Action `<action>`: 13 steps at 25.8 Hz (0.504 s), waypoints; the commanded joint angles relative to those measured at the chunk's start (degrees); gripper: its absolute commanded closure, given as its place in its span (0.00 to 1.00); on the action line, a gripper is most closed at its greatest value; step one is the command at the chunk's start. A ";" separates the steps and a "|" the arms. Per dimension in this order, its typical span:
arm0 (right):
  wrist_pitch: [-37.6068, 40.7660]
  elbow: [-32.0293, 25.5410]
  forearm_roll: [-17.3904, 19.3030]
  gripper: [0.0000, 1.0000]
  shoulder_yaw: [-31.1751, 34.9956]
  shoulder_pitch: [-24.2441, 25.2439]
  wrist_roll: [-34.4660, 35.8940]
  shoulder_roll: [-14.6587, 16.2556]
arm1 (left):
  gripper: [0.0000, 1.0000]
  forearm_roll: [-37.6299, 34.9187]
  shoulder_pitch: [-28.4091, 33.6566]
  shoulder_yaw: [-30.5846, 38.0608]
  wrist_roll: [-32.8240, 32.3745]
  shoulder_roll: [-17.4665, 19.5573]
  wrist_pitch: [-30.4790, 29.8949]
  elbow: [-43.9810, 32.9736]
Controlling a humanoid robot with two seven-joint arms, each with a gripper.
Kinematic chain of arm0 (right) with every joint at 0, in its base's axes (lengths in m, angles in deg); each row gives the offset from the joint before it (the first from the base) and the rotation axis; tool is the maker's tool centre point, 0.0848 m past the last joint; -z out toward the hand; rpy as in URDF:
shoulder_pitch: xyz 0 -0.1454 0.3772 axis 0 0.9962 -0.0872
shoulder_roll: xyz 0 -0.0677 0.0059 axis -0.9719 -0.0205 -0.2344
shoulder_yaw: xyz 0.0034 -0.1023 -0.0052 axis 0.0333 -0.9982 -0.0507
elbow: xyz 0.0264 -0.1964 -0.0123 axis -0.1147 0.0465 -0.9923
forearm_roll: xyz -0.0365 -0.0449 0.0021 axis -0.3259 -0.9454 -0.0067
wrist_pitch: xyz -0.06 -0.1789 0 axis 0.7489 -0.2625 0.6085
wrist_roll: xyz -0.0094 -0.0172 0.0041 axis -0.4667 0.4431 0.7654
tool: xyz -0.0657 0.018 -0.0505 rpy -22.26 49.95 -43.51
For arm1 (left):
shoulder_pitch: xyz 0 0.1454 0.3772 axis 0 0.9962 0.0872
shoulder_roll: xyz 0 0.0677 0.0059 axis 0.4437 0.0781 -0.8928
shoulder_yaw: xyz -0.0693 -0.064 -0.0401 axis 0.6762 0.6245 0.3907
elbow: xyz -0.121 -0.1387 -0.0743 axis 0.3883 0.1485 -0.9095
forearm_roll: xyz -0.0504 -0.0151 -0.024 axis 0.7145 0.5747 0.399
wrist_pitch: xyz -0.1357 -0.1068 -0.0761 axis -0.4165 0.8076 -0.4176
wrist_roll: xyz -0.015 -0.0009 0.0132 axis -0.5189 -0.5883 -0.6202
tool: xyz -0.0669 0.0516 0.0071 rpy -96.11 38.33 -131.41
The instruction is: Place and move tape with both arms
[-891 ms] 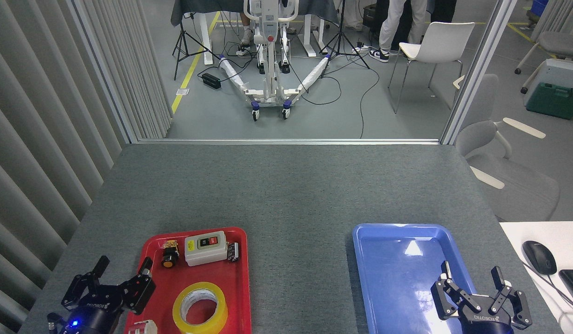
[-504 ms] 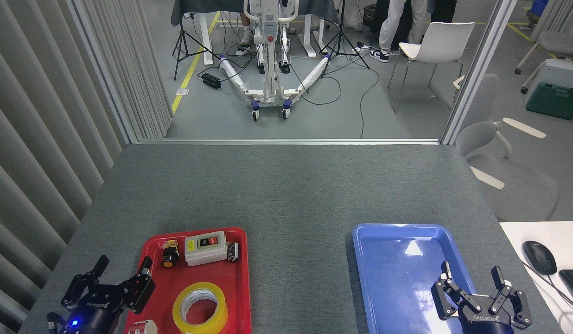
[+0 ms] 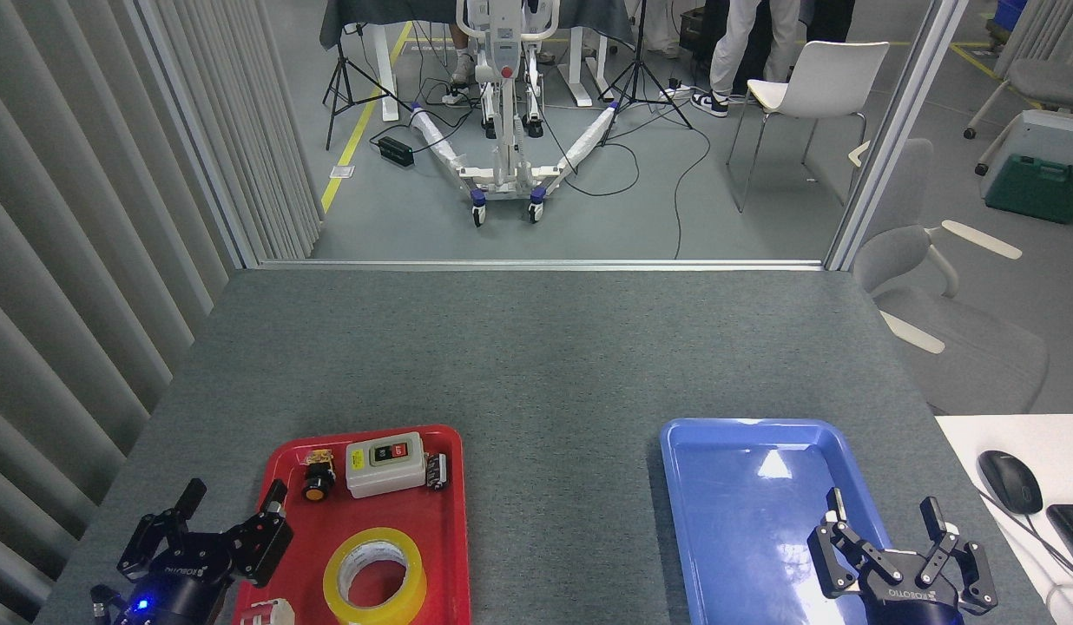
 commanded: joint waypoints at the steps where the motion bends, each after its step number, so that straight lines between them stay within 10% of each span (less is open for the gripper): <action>1: -0.04 0.01 0.00 0.00 0.09 -0.01 -0.01 0.21 | 0.00 0.00 0.00 -0.02 -0.02 -0.04 -0.09 -0.02; 13: -0.13 0.44 -0.09 0.00 0.09 -0.37 -0.01 0.39 | 0.00 0.17 0.09 -0.11 -0.02 0.48 -0.09 -0.02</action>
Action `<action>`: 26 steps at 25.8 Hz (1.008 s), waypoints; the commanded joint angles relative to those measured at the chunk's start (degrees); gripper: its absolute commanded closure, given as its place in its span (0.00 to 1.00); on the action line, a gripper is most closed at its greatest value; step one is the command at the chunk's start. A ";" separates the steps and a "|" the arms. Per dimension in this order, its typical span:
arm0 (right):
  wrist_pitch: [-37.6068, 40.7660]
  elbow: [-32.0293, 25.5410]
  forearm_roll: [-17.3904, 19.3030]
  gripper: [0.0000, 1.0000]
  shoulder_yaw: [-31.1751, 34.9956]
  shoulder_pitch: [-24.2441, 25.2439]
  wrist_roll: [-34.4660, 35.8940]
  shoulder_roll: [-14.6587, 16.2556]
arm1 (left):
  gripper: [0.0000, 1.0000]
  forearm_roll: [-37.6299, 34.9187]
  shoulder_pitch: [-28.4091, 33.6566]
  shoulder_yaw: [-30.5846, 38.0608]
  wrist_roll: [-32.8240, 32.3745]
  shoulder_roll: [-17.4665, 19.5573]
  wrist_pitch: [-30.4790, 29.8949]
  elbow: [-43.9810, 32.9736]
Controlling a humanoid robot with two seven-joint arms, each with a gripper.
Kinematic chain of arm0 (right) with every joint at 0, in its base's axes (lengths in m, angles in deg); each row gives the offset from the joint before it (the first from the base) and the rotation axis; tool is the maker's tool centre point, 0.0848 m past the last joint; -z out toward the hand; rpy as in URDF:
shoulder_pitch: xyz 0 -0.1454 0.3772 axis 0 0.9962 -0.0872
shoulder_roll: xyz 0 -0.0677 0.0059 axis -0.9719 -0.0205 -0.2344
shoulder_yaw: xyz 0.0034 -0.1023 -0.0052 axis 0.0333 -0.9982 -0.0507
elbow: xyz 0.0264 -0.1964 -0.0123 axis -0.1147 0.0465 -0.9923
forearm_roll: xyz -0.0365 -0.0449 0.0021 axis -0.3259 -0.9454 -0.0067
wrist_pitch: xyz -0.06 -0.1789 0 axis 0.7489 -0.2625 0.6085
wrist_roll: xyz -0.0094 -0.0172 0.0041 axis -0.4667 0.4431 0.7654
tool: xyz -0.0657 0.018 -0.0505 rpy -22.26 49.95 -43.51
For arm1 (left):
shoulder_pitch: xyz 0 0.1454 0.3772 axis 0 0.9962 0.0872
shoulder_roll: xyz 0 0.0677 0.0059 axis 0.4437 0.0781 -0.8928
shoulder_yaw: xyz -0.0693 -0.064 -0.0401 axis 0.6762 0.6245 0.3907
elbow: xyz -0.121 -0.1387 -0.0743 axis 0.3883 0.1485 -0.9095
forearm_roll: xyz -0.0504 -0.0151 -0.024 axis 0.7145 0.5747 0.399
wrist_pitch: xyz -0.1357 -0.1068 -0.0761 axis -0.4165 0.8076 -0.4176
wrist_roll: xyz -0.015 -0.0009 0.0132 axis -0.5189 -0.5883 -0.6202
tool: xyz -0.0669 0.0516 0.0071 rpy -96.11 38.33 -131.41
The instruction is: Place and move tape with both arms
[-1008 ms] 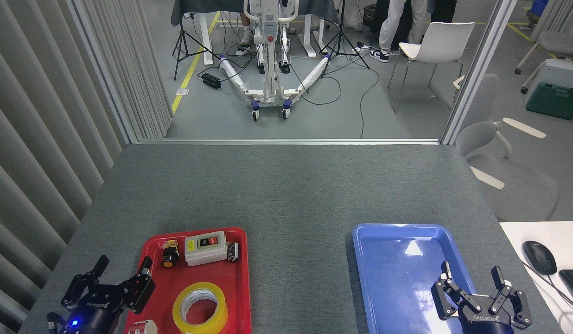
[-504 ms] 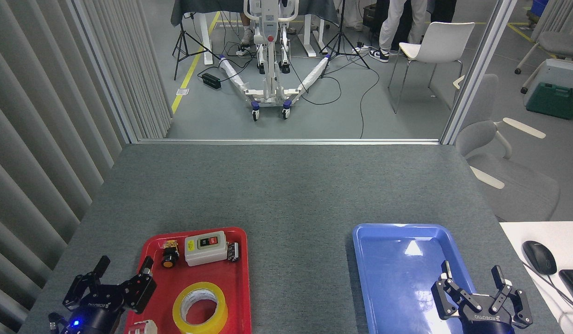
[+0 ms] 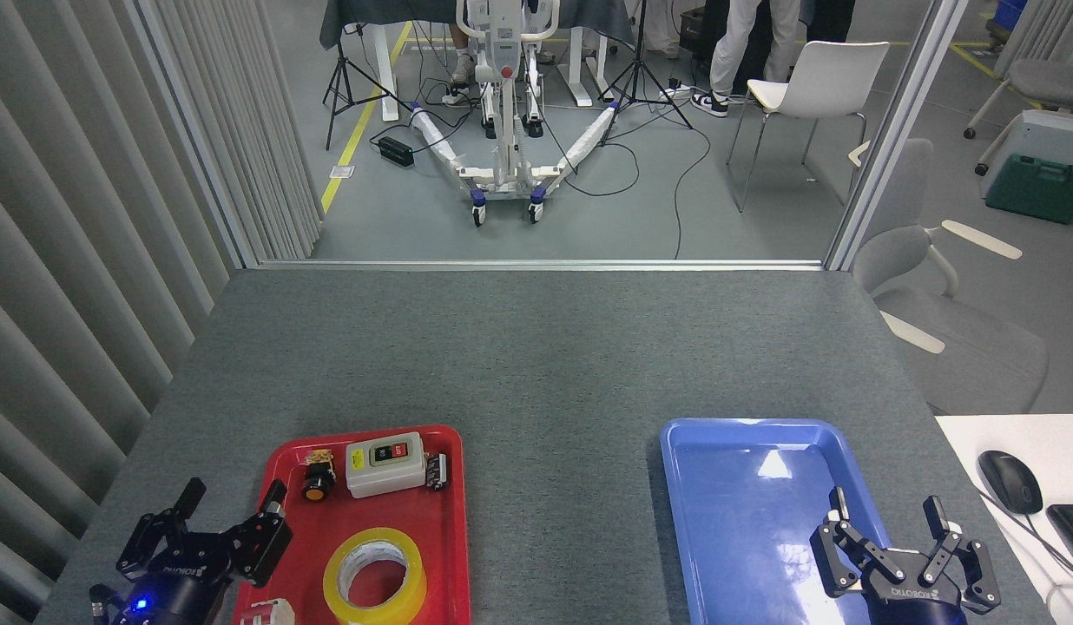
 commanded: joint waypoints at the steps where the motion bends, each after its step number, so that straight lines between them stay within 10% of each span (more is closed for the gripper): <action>1: -0.05 0.23 0.05 0.00 0.00 -0.21 -0.02 0.10 | 0.00 0.10 0.08 -0.03 0.00 0.09 -0.01 -0.01; 26: 0.04 1.02 0.05 0.00 -0.35 -0.65 -0.02 0.01 | 0.00 8.27 -2.21 -1.96 -0.35 5.63 -0.18 0.61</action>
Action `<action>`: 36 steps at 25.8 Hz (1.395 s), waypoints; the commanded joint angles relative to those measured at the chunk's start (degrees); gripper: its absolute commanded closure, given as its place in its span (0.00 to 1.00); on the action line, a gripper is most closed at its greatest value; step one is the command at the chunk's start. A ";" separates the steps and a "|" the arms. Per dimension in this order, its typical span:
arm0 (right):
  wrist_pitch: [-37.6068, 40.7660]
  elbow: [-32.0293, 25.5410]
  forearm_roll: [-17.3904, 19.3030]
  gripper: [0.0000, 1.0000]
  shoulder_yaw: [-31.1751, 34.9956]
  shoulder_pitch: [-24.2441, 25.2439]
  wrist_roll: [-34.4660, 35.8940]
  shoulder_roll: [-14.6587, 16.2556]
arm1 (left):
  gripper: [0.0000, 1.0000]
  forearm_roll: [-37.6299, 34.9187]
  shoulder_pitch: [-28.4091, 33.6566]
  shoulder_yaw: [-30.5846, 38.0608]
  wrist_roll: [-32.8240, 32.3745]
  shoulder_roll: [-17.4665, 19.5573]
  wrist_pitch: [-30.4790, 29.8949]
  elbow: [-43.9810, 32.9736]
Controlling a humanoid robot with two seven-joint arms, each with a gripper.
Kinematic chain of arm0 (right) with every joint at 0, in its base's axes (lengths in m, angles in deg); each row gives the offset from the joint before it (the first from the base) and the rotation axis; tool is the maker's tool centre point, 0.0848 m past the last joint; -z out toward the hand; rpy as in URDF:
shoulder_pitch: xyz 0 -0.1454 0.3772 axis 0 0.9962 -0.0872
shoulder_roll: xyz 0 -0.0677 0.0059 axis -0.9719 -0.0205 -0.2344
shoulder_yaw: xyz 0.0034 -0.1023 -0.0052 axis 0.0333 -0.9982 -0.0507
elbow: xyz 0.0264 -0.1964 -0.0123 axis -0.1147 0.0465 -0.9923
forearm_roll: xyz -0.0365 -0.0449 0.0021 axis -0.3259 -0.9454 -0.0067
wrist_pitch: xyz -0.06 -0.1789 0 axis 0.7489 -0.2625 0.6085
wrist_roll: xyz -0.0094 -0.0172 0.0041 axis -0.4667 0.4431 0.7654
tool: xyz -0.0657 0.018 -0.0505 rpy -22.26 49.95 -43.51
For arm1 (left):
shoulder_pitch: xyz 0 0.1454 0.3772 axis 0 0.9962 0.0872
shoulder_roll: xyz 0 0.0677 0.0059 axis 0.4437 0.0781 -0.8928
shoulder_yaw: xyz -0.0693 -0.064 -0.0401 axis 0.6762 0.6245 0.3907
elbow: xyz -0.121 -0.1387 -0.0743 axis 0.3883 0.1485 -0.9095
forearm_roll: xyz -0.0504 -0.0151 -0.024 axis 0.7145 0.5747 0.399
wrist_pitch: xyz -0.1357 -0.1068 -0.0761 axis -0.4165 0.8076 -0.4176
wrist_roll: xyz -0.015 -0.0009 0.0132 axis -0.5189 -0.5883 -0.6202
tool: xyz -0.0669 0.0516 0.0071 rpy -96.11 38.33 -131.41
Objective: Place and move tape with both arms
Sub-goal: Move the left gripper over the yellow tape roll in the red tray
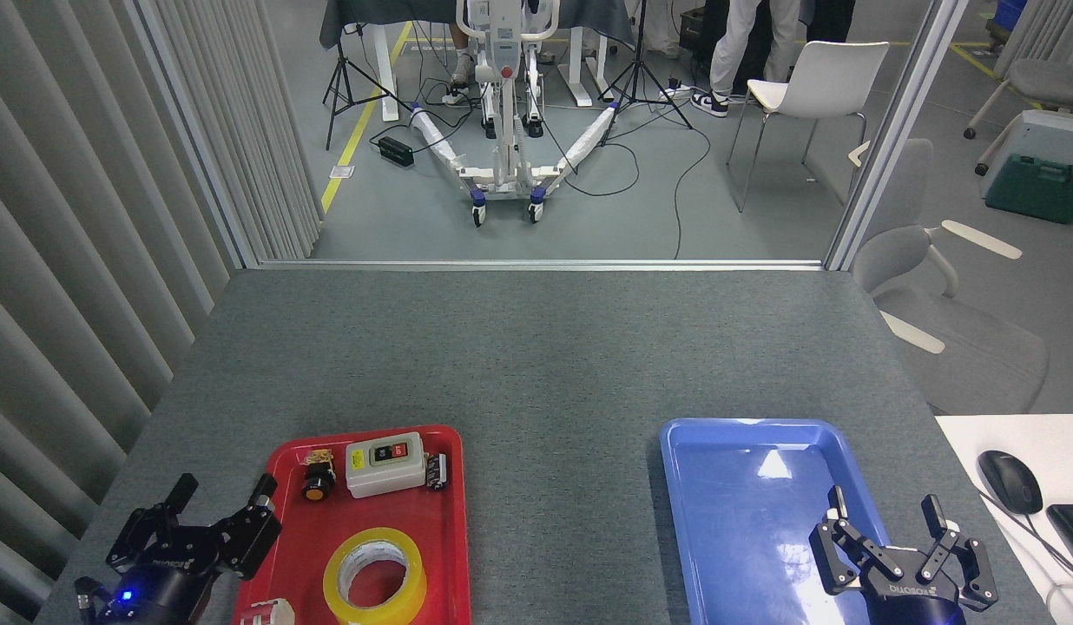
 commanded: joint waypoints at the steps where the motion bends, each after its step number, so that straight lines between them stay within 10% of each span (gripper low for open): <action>1: 0.11 -0.05 0.05 0.00 -0.21 0.08 0.00 -0.09 | 0.00 3.76 -2.03 -2.31 0.01 2.95 -0.17 0.30; 26: 0.46 0.47 0.05 0.00 -0.82 -1.06 0.00 -1.41 | 0.00 4.46 -4.93 -3.72 -0.17 3.21 -2.28 0.56; 36: 0.81 1.79 1.81 0.00 -2.23 -1.24 0.00 -2.99 | 0.01 14.39 -21.54 -22.87 -6.41 18.33 -6.32 4.08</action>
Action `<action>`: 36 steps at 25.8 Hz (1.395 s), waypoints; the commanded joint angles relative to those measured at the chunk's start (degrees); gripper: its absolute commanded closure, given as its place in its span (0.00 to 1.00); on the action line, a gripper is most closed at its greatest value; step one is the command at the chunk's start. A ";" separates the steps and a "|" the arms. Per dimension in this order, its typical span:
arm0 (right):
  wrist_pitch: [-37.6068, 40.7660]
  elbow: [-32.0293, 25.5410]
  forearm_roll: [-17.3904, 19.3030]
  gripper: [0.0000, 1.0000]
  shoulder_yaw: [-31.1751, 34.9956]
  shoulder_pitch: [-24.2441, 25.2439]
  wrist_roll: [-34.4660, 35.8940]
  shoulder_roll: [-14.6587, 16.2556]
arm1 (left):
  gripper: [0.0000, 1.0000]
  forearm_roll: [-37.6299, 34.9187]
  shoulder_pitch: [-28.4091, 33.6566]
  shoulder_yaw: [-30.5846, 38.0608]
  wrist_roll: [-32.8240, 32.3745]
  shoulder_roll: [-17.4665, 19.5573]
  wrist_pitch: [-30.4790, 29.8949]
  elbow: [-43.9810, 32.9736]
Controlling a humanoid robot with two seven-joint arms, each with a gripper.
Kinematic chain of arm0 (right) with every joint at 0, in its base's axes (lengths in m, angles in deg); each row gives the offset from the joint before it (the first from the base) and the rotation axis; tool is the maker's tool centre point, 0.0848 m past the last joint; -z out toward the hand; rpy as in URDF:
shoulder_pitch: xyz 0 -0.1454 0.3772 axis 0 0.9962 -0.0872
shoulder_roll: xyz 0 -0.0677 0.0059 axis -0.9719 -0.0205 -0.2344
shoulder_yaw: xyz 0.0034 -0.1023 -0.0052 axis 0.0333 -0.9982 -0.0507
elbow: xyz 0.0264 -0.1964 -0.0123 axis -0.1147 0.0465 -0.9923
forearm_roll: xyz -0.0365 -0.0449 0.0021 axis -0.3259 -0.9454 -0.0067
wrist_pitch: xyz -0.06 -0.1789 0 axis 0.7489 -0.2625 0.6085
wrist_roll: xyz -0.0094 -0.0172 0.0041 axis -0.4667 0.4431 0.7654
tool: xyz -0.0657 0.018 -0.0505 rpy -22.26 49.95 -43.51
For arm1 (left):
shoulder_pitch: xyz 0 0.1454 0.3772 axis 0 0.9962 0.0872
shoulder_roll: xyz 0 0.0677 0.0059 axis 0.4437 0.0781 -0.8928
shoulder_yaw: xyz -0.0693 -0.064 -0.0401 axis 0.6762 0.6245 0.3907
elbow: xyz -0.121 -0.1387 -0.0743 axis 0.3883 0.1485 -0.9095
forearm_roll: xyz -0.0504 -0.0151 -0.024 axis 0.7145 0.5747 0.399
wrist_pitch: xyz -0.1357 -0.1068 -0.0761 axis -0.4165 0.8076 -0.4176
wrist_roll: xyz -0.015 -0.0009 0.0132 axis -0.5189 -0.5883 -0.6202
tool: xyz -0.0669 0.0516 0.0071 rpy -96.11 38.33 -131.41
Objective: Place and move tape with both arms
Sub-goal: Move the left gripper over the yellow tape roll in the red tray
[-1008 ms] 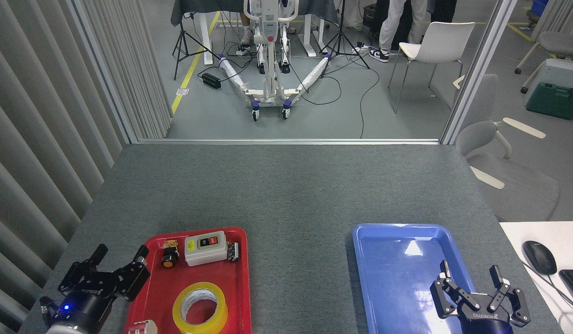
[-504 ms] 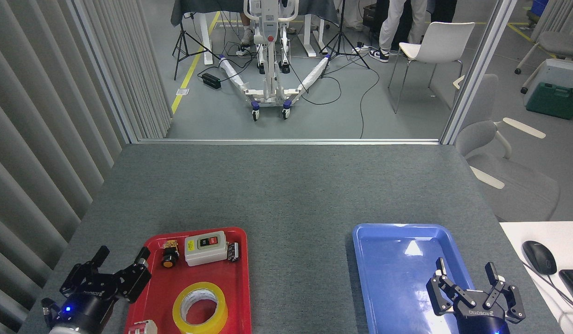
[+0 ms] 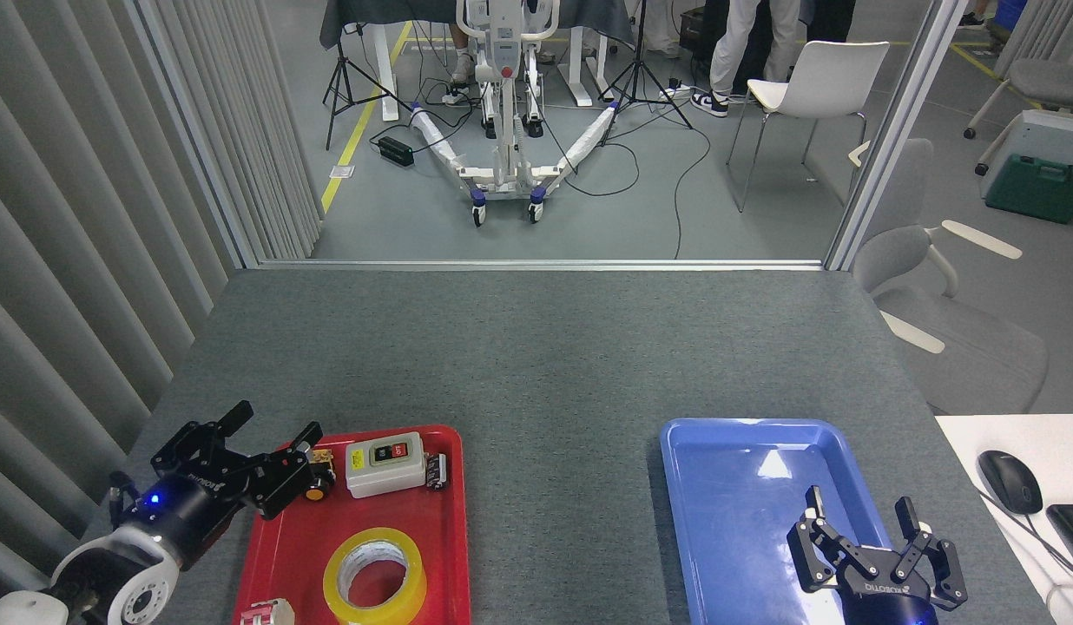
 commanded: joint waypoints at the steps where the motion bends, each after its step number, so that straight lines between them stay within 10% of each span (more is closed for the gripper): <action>1: 0.17 0.31 0.82 0.00 -1.47 -0.04 0.07 -0.27 | 0.01 5.63 -7.88 -10.26 -0.51 7.21 -1.39 0.98; 10: 3.51 0.22 0.74 0.00 -1.82 -0.21 0.07 -0.01 | 0.01 9.32 -14.30 -21.78 -3.41 13.19 -1.65 -0.69; 18: 3.51 0.22 0.65 0.00 -2.52 -0.39 0.07 0.43 | 0.01 9.58 -16.41 -21.25 -39.80 12.84 -3.41 -2.62; 36: 3.33 0.05 0.82 0.00 -2.61 -1.00 0.07 1.57 | 0.01 9.67 -28.19 -35.84 -45.34 5.28 -6.22 7.93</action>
